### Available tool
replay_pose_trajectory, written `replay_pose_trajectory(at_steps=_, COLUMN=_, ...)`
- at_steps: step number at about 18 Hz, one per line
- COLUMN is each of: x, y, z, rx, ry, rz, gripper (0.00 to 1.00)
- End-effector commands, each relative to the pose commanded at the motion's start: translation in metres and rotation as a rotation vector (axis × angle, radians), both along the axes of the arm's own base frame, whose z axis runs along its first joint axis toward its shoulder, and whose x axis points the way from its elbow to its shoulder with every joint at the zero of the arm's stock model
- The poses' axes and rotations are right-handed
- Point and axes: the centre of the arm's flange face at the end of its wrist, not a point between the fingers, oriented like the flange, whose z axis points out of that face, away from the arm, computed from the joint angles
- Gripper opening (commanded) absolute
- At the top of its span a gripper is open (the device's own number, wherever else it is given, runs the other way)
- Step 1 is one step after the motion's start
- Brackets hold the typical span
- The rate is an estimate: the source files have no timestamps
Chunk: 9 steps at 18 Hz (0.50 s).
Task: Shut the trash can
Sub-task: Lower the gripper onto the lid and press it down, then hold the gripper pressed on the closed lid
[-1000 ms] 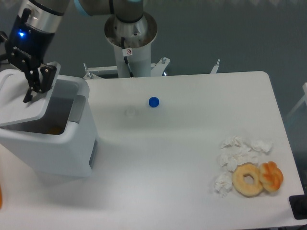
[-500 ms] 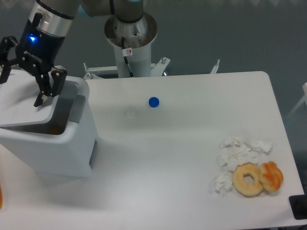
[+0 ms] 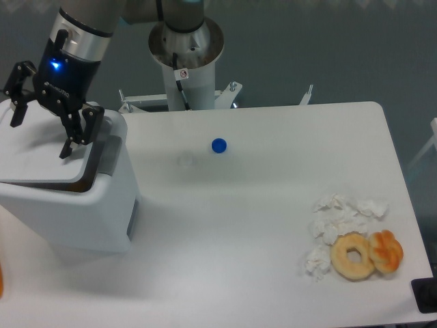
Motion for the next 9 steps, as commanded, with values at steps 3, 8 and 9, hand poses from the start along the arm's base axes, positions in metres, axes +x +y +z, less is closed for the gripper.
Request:
replay_pose_trajectory(at_steps=3, x=-0.002, y=0.0, z=-0.003, rx=-0.007, ry=-0.001, rz=0.003, gripper=1.0)
replay_pose_trajectory(at_steps=8, x=-0.008, y=0.002, z=-0.011, rx=-0.019, ry=-0.01, rz=0.012, gripper=1.0)
replay_pose_trajectory(at_steps=9, x=-0.009, y=0.002, z=-0.011, rx=-0.021, ry=-0.011, rz=0.012, gripper=1.0)
